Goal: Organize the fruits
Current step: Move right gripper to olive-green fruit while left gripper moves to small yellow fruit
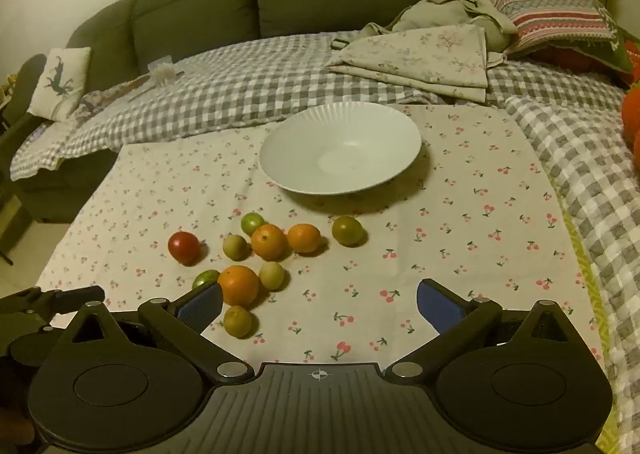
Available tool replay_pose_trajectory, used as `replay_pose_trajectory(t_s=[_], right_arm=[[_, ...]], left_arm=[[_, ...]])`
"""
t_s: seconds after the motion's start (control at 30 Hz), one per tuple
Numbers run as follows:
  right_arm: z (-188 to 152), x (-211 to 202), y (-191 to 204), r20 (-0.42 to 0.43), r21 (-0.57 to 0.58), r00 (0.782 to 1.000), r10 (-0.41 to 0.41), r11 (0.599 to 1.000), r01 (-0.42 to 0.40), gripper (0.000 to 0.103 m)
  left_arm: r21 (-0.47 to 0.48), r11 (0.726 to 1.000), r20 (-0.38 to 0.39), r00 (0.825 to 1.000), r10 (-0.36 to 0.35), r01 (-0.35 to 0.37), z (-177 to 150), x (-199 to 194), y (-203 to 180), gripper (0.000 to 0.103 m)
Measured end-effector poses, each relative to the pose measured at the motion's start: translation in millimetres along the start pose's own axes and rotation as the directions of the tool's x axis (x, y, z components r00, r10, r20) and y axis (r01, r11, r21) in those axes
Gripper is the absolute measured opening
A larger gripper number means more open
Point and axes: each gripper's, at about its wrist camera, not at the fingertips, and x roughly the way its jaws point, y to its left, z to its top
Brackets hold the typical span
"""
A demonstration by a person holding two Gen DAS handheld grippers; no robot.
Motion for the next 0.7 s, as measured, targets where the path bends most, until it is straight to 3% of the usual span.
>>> replay_pose_trajectory(t_s=[0.7], right_arm=[[22,32,-27,-0.029,0.064,0.999,-0.019,0.998,0.021,0.103]], left_arm=[[-0.011,0.999,-0.083,0.995,-0.053,0.052,-12,36,-10,0.100]])
